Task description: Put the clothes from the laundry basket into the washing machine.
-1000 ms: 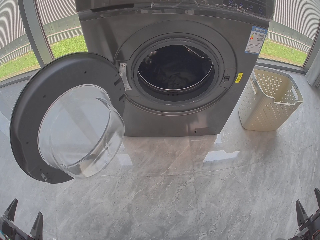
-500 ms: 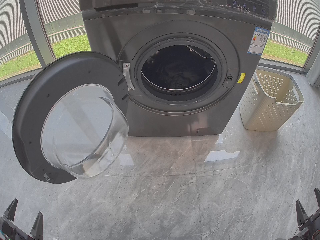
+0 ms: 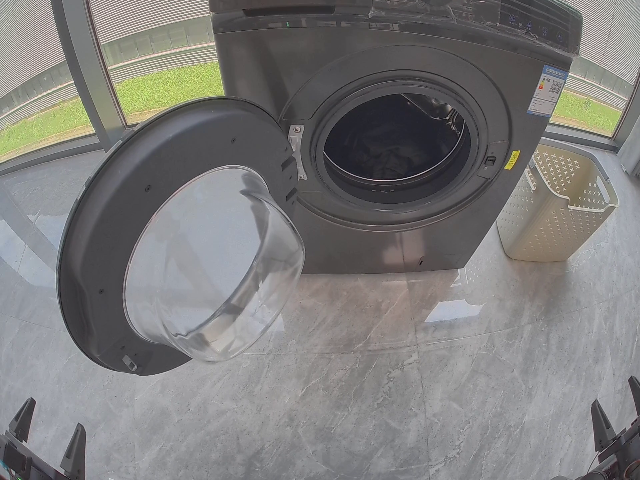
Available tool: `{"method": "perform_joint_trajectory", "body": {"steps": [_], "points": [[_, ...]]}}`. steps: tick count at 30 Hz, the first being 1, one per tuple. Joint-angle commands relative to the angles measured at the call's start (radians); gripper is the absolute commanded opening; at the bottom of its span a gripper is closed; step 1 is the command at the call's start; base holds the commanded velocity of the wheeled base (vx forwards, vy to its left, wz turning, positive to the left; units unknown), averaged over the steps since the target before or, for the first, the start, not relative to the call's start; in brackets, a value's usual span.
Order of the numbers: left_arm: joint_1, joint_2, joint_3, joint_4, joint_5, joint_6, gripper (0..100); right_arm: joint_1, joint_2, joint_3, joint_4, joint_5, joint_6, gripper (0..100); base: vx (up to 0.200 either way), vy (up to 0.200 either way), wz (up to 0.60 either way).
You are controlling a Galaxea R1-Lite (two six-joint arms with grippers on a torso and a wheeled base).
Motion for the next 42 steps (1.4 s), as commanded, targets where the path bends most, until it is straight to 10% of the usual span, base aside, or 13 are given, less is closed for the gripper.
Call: {"method": "perform_joint_trajectory", "body": {"steps": [1, 42], "points": [[0.0, -0.013, 0.018, 0.0, 0.0, 0.0, 100, 0.0, -0.016, 0.018, -0.001, 0.0, 0.001, 100, -0.2, 0.0, 0.0], [0.0, -0.013, 0.018, -0.002, 0.002, 0.0, 100, 0.0, -0.016, 0.018, 0.001, 0.0, 0.0, 100, -0.024, 0.0, 0.13]]}}
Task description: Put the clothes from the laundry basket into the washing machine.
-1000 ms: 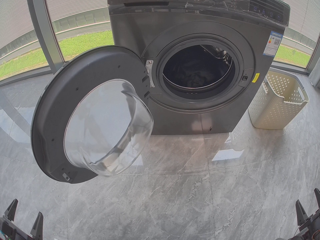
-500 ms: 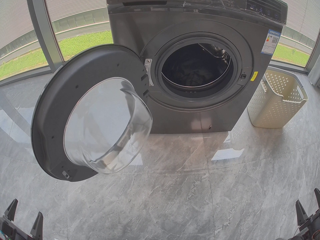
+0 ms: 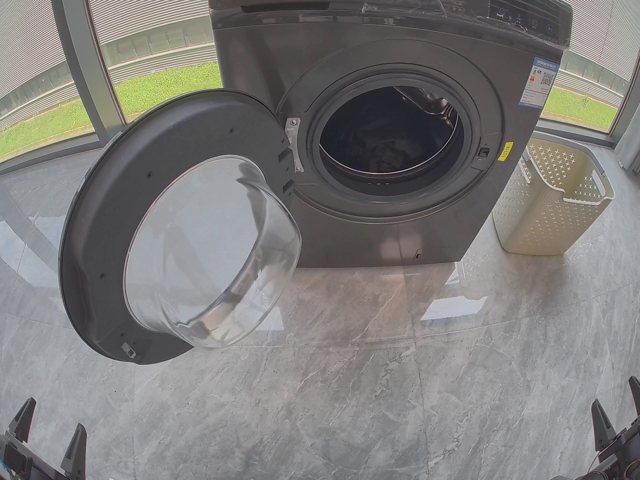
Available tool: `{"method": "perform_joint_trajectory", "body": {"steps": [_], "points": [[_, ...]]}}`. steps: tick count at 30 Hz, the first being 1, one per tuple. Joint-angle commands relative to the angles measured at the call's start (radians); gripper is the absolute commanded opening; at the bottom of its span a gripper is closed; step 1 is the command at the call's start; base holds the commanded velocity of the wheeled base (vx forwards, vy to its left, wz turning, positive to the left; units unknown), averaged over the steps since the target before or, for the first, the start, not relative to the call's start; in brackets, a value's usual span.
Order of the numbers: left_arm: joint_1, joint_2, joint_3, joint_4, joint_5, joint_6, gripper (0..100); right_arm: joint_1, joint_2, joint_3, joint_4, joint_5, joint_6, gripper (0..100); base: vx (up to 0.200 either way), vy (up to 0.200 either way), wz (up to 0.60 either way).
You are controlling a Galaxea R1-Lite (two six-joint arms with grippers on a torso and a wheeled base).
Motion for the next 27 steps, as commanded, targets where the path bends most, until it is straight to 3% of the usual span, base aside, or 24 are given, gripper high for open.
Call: {"method": "perform_joint_trajectory", "body": {"steps": [1, 11, 18, 27], "points": [[0.0, -0.013, 0.018, 0.0, 0.0, -0.001, 100, 0.001, -0.016, 0.018, 0.0, 0.0, 0.0, 100, 0.0, 0.0, 0.0], [0.0, -0.013, 0.018, -0.001, 0.0, -0.001, 100, 0.001, -0.016, 0.018, -0.002, 0.0, 0.0, 100, 0.0, 0.0, 0.0], [0.0, -0.013, 0.018, -0.001, 0.0, -0.001, 100, 0.001, -0.016, 0.018, -0.002, 0.0, 0.0, 100, 0.0, 0.2, 0.0], [0.001, -0.016, 0.018, -0.003, -0.001, 0.002, 100, 0.003, -0.016, 0.018, 0.0, 0.0, 0.002, 100, 0.0, 0.0, 0.0]]}}
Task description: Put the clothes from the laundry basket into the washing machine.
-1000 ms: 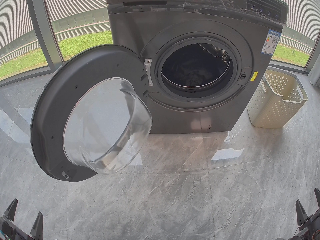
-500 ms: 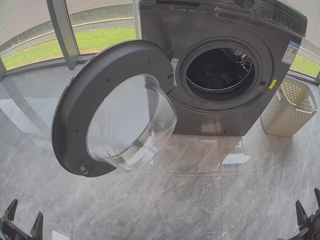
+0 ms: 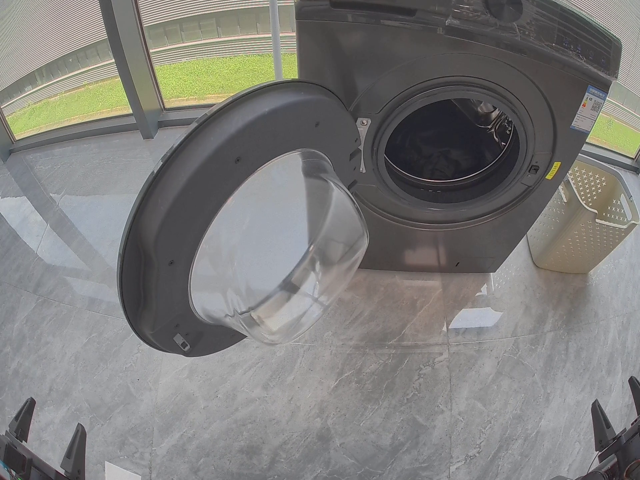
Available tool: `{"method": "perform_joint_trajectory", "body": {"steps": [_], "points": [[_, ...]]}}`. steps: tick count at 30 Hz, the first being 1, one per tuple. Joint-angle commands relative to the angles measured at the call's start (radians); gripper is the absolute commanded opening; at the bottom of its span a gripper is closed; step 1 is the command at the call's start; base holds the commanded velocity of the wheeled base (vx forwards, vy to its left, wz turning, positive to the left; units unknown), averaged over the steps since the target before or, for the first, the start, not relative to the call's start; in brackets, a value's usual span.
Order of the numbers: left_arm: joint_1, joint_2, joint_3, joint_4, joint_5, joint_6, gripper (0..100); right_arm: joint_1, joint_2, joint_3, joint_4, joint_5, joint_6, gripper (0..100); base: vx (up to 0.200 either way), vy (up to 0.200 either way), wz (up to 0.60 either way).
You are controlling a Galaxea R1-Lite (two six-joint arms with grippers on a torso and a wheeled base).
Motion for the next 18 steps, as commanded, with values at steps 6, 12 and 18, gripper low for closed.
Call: {"method": "perform_joint_trajectory", "body": {"steps": [6, 12, 18], "points": [[-0.006, 0.077, -0.216, -0.068, -0.022, -0.054, 100, 0.001, -0.016, 0.018, -0.002, 0.0, 0.0, 100, 0.0, 0.0, 0.0], [-0.102, 0.478, -0.309, -0.099, -0.241, -0.064, 100, 0.001, -0.016, 0.018, 0.002, -0.001, 0.003, 100, 0.0, 0.0, 0.0], [-0.121, 0.772, -0.355, -0.275, -0.37, -0.065, 100, 0.001, -0.016, 0.018, 0.002, -0.001, 0.004, 100, 0.0, 0.0, 0.0]]}}
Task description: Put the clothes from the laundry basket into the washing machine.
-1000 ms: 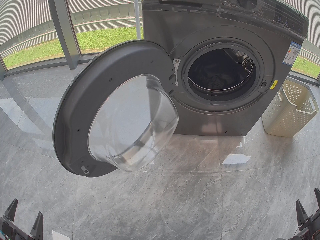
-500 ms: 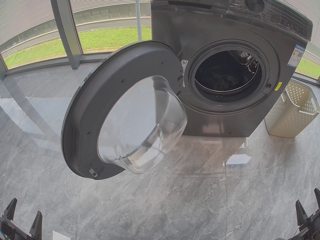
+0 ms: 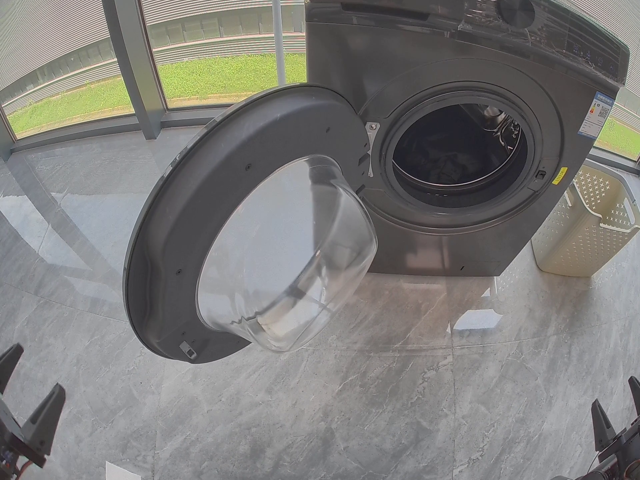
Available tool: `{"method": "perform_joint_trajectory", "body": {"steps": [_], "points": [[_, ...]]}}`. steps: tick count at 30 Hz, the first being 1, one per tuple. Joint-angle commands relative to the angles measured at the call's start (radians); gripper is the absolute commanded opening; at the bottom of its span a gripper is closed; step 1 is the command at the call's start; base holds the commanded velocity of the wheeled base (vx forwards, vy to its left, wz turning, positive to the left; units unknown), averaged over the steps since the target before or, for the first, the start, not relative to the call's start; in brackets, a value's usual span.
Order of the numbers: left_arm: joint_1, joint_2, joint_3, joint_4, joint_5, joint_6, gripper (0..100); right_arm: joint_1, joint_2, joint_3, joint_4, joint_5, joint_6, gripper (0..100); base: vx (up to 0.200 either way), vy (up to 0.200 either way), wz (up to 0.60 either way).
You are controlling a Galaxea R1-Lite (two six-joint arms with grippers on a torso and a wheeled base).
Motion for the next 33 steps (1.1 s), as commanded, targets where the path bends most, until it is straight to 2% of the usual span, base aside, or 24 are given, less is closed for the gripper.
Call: {"method": "perform_joint_trajectory", "body": {"steps": [1, 5, 11, 13, 19, 24, 26, 27, 30, 33], "points": [[-0.06, 0.523, -0.133, -0.181, -0.189, -0.015, 100, 0.0, -0.016, 0.018, 0.002, 0.0, 0.0, 100, 0.0, 0.0, 0.0], [-0.063, 0.669, -0.167, -0.26, -0.209, -0.004, 100, 0.0, -0.016, 0.018, 0.0, 0.0, 0.0, 100, 0.0, 0.0, 0.0], [-0.063, 0.833, -0.218, -0.369, -0.266, 0.002, 100, 0.001, -0.016, 0.018, 0.0, -0.002, 0.0, 100, 0.0, 0.0, 0.0], [-0.072, 0.911, -0.241, -0.437, -0.28, 0.002, 100, 0.001, -0.016, 0.018, 0.0, -0.002, 0.0, 100, 0.0, 0.0, 0.0], [-0.204, 0.991, -0.248, -0.512, -0.295, 0.001, 100, 0.001, -0.016, 0.018, 0.0, 0.0, 0.0, 100, 0.0, 0.0, 0.0], [-0.365, 0.951, -0.234, -0.518, -0.295, -0.019, 100, 0.001, -0.016, 0.018, 0.0, -0.002, 0.0, 100, 0.0, 0.0, 0.0], [-0.391, 0.934, -0.23, -0.518, -0.294, -0.024, 100, 0.001, -0.016, 0.018, 0.0, -0.002, 0.0, 100, 0.0, 0.0, 0.0], [-0.448, 0.887, -0.218, -0.516, -0.289, -0.05, 100, 0.001, -0.016, 0.018, 0.0, -0.002, 0.0, 100, 0.0, 0.0, 0.0], [-0.505, 0.822, -0.21, -0.5, -0.274, -0.078, 100, 0.001, -0.016, 0.018, 0.0, -0.002, 0.0, 100, 0.0, 0.0, 0.0], [-0.502, 0.801, -0.204, -0.493, -0.243, -0.076, 100, 0.001, -0.016, 0.018, 0.0, -0.002, -0.001, 100, 0.0, 0.0, 0.0]]}}
